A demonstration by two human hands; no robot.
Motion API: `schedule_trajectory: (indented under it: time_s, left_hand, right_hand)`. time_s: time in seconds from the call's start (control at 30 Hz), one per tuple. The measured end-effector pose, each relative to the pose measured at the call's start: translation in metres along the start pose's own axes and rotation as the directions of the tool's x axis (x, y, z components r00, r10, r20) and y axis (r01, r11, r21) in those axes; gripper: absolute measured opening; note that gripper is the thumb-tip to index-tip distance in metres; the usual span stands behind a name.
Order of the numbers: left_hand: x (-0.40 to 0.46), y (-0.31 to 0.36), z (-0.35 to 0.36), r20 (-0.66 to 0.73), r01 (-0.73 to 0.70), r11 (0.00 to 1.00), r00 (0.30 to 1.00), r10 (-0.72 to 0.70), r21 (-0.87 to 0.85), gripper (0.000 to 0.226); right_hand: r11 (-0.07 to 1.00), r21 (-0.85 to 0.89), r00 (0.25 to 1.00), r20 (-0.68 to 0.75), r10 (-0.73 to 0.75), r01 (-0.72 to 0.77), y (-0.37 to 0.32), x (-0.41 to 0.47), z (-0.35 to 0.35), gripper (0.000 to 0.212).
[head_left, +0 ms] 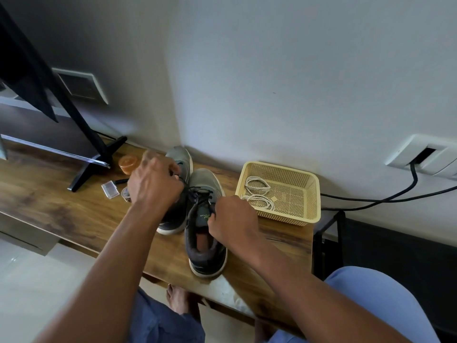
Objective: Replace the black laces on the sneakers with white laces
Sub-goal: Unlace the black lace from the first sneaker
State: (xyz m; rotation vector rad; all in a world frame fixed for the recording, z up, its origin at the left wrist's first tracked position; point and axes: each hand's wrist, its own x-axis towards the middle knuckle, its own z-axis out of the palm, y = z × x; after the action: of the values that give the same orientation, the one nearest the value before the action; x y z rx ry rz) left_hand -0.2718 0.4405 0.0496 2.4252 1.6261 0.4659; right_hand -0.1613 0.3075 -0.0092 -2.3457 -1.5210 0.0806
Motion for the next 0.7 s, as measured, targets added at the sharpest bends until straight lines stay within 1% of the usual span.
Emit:
schedule_trajectory:
  time_s: [0.03, 0.1, 0.17, 0.23, 0.33, 0.43, 0.5, 0.63, 0.7]
  left_hand:
    - [-0.001, 0.002, 0.001, 0.062, -0.068, 0.998, 0.996, 0.068, 0.001, 0.024]
    - [-0.006, 0.009, 0.006, 0.183, -0.153, 0.988, 0.972, 0.15, 0.004, 0.021]
    - [-0.012, 0.018, 0.013, 0.284, -0.158, 0.987, 0.948, 0.141, 0.038, 0.012]
    - [-0.017, 0.024, 0.019, 0.346, -0.168, 0.981, 0.93, 0.127, 0.093, 0.015]
    - [-0.019, 0.029, 0.025, 0.335, -0.182, 0.975, 0.933, 0.129, 0.131, 0.019]
    - [-0.021, 0.03, 0.028, 0.245, -0.178, 0.979, 0.958, 0.148, 0.103, 0.012]
    - [-0.021, 0.029, 0.028, 0.214, -0.186, 0.979, 0.963, 0.164, 0.087, 0.011]
    - [-0.023, 0.029, 0.031, 0.278, -0.211, 0.972, 0.945, 0.175, 0.105, 0.009]
    - [-0.023, 0.03, 0.034, 0.286, -0.21, 0.972, 0.943, 0.171, 0.11, 0.01]
  right_hand:
    - [1.0, 0.004, 1.0, 0.001, -0.001, 0.001, 0.0, 0.0, 0.0, 0.017]
    - [1.0, 0.004, 1.0, 0.004, -0.005, 0.005, 0.0, -0.001, -0.001, 0.018]
    - [1.0, 0.01, 1.0, 0.007, -0.002, 0.002, 0.0, -0.001, -0.002, 0.017]
    - [1.0, 0.022, 1.0, 0.02, 0.007, -0.007, -0.001, -0.001, -0.003, 0.017]
    - [0.999, 0.024, 0.999, 0.039, 0.023, -0.024, 0.0, 0.0, -0.003, 0.017]
    - [1.0, 0.014, 0.999, 0.023, 0.023, -0.024, 0.001, -0.002, -0.002, 0.018]
    - [1.0, 0.007, 0.999, 0.027, 0.017, -0.017, 0.0, -0.002, -0.002, 0.019]
    - [1.0, 0.015, 0.999, 0.037, 0.017, -0.018, 0.0, -0.002, -0.003, 0.017]
    - [1.0, 0.013, 0.999, 0.037, 0.018, -0.018, 0.001, -0.002, -0.004, 0.017]
